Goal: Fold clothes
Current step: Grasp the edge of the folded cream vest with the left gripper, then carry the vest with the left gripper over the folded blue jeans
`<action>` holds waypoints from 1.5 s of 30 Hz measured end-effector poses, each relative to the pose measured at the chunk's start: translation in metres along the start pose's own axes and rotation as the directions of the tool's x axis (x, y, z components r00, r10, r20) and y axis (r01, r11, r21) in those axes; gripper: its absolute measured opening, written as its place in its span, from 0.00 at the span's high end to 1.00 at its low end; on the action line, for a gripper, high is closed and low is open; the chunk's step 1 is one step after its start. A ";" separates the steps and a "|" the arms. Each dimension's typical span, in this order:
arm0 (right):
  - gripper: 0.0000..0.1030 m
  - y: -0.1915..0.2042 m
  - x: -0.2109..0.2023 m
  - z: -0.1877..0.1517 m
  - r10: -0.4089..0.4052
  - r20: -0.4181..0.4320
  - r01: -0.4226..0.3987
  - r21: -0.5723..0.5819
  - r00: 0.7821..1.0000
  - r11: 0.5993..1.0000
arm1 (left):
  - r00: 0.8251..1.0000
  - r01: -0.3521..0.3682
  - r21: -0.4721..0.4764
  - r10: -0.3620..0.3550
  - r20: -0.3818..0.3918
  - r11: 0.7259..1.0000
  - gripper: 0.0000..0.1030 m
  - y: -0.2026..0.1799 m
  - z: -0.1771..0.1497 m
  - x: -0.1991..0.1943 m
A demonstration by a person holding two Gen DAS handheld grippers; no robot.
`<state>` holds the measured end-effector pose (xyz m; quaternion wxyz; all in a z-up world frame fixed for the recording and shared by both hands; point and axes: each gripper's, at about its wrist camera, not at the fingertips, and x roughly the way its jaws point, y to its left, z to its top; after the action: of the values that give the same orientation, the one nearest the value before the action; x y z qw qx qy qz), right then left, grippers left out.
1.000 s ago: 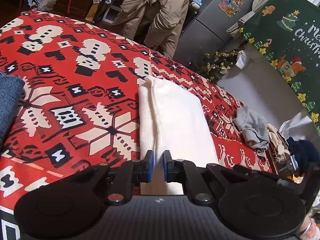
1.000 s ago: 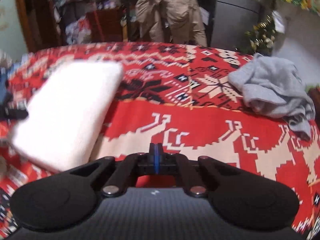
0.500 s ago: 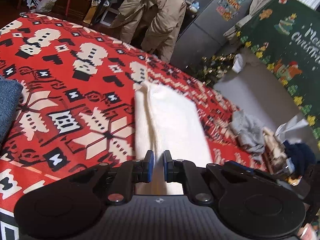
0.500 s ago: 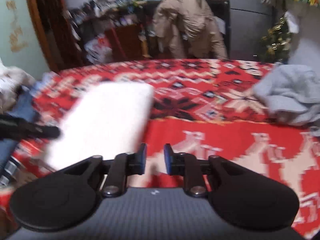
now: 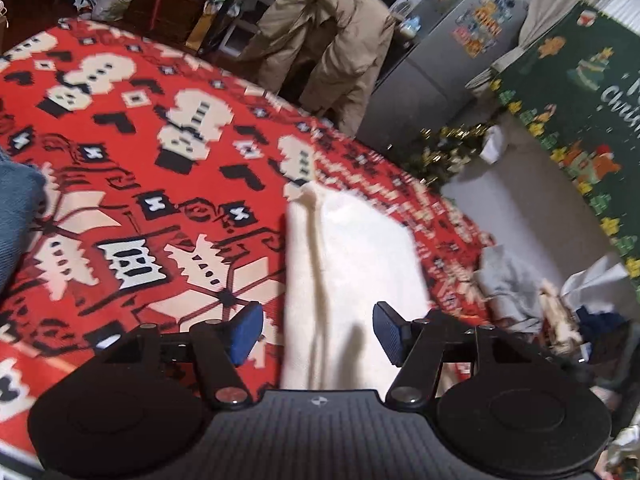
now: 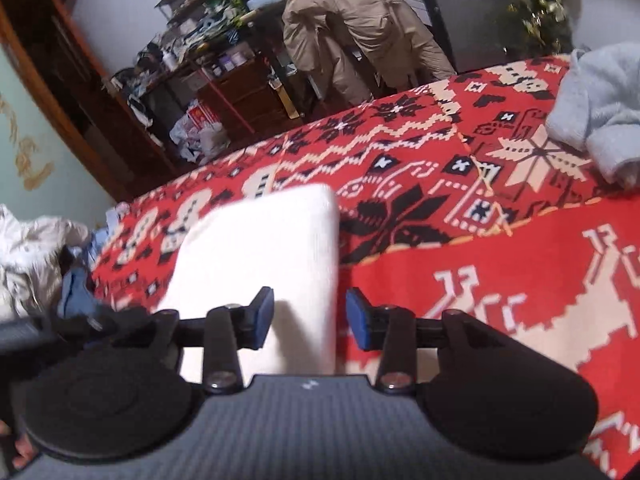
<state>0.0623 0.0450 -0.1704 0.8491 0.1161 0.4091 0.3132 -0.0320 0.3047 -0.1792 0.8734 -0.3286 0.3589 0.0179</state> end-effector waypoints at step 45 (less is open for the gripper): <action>0.77 0.331 0.068 -0.125 0.177 -0.164 -0.194 -0.099 0.970 0.976 | 0.975 -0.111 -0.190 0.144 0.170 0.975 0.79 0.234 0.016 -0.257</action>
<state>-0.1462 0.3372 -0.1430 0.7870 0.0803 0.4424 0.4224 -0.2749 0.5504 -0.1383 0.8665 -0.3791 0.2945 0.1366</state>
